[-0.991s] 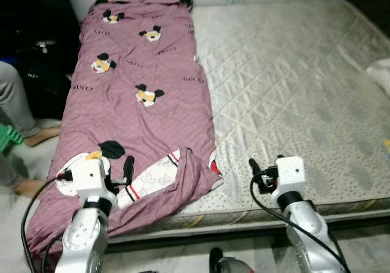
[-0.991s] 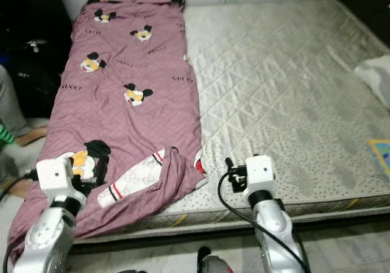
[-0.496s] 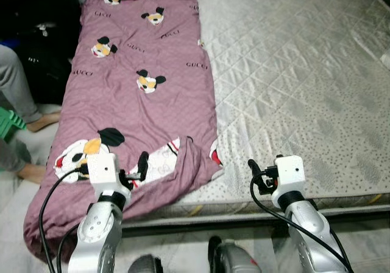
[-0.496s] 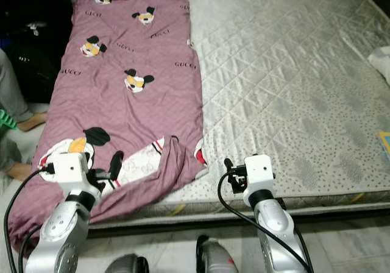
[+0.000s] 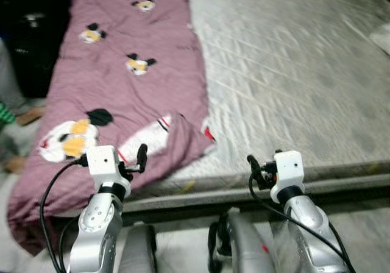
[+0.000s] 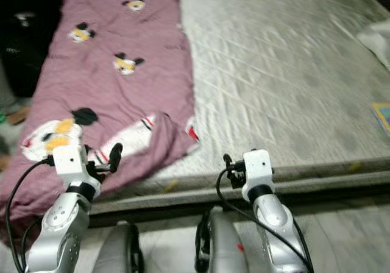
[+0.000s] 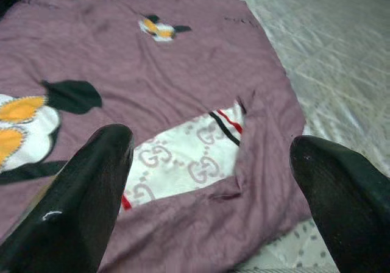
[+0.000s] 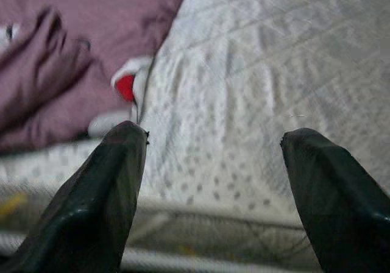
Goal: Clean up the room
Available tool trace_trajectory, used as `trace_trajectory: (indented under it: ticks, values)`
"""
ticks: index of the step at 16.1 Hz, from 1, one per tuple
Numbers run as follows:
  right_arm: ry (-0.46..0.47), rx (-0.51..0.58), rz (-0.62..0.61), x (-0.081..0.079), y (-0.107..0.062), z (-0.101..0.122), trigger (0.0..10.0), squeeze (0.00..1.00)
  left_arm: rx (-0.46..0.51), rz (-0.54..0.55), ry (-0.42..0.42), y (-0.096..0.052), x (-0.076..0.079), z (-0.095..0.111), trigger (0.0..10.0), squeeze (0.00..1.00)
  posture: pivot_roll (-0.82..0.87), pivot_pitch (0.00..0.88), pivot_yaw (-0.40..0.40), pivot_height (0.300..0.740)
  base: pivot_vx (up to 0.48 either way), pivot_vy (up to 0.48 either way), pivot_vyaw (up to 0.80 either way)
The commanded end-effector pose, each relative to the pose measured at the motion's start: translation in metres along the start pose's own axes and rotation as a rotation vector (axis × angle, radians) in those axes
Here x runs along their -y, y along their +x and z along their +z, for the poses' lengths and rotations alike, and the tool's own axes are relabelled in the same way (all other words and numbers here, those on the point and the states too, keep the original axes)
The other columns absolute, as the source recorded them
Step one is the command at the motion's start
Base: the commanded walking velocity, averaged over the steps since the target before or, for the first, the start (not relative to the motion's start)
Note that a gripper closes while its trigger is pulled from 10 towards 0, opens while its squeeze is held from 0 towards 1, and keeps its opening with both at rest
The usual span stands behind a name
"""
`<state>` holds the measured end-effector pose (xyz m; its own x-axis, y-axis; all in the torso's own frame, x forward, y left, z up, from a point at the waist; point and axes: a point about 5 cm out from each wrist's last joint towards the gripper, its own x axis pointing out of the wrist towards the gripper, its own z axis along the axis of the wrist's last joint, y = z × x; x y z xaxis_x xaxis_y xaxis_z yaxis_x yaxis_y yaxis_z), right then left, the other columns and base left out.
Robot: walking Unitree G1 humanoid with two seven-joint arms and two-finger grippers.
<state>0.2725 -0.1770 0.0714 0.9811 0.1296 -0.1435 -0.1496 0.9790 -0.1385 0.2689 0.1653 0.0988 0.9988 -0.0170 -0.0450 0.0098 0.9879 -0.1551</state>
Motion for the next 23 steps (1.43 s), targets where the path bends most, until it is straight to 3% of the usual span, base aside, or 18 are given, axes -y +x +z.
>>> trace_trajectory:
  ticks: [1,9,12,17,23]
  values:
    - [-0.006,-0.007,0.002,0.001,0.002,0.0,10.0,0.0,-0.014,0.019,0.004,-0.003,-0.003,-0.005,10.0,0.0,-0.04,0.224,0.035,0.614,0.0,0.0,0.0]
    - [-0.006,-0.006,0.013,0.0,0.006,-0.001,10.0,0.0,-0.006,0.022,-0.002,-0.001,-0.001,-0.006,10.0,0.0,-0.04,0.221,0.031,0.614,0.0,0.0,0.0]
    - [-0.002,-0.002,0.015,0.001,0.007,-0.001,10.0,0.0,-0.003,0.019,-0.005,0.0,0.001,-0.006,10.0,0.0,-0.04,0.224,0.032,0.58,0.0,0.0,0.0]
    - [-0.002,-0.001,0.009,0.001,0.007,0.0,10.0,0.0,0.015,-0.034,-0.034,-0.001,0.006,-0.004,10.0,0.0,-0.04,0.225,0.034,0.575,0.0,0.0,0.0]
    - [0.003,0.0,0.01,0.0,0.009,0.0,10.0,0.0,0.019,-0.049,-0.043,-0.001,0.008,-0.003,10.0,0.0,-0.04,0.227,0.036,0.575,0.289,0.0,0.0]
